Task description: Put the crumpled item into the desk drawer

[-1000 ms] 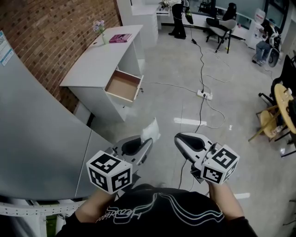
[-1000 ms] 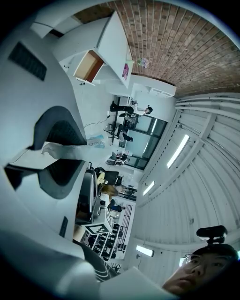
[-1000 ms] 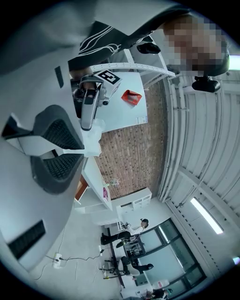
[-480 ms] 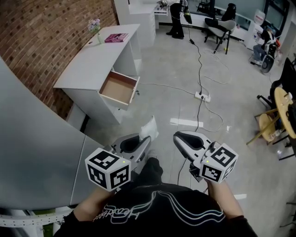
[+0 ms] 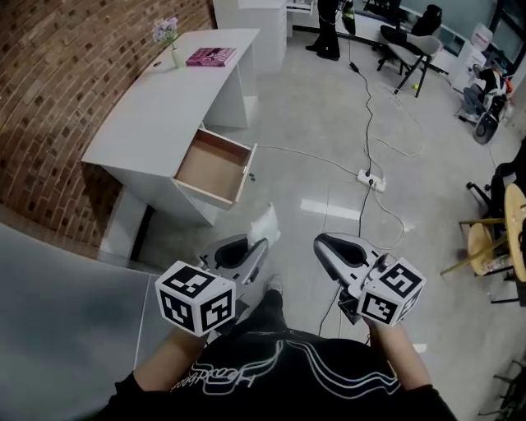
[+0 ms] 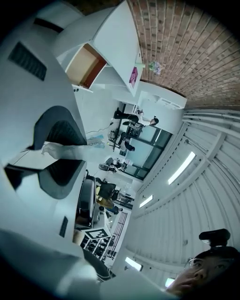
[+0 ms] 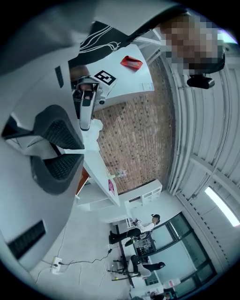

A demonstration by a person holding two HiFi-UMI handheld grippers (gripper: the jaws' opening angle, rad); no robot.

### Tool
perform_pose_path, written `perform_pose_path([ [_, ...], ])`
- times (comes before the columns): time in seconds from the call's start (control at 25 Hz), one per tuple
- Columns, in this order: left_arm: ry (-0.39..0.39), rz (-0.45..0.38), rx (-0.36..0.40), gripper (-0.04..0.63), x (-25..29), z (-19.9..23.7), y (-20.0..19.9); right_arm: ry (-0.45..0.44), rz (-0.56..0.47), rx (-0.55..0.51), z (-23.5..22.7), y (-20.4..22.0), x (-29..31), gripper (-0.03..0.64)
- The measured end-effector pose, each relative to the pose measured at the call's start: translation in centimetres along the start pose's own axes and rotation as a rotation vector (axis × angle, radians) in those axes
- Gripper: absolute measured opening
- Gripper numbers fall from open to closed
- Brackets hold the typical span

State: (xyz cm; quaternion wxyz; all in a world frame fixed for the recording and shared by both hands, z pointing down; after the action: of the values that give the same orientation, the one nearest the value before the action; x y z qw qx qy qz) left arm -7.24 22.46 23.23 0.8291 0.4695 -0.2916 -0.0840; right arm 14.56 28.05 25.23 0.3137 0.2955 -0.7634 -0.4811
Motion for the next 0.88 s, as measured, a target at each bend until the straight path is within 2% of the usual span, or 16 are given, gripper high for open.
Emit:
perform_pose_path([
  [0.24, -0.045, 0.009, -0.05, 0.064, 6.2, 12.4, -4.8, 0.028, 0.082, 0.001, -7.9, -3.1, 11.5, 0.055],
  [0.44, -0.07, 0.005, -0.097, 0.064, 10.0, 19.9, -6.5, 0.045, 0.124, 0.009, -12.7, -4.1, 17.8, 0.055],
  [0.6, -0.12, -0.006, -0.133, 0.064, 11.5, 24.4, -6.5, 0.029, 0.163, 0.006, -14.8, -4.1, 21.5, 0.055],
  [0.88, -0.198, 0.002, -0.189, 0.064, 13.2, 29.4, -5.6, -0.027, 0.191, 0.013, -17.4, -4.1, 26.9, 0.055],
])
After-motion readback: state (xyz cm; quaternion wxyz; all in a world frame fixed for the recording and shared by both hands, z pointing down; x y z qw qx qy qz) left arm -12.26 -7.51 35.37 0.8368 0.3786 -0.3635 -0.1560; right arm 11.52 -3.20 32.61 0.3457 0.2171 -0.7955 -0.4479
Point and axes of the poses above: the fingertips, and each gripper's own axes: x forward along the fingers, z to its left, y out of its underside, the point moved 9 cm from there along -x, backward along the fingers, and after that the axes turned 2 degrees about -x, right-handed, at the moved point
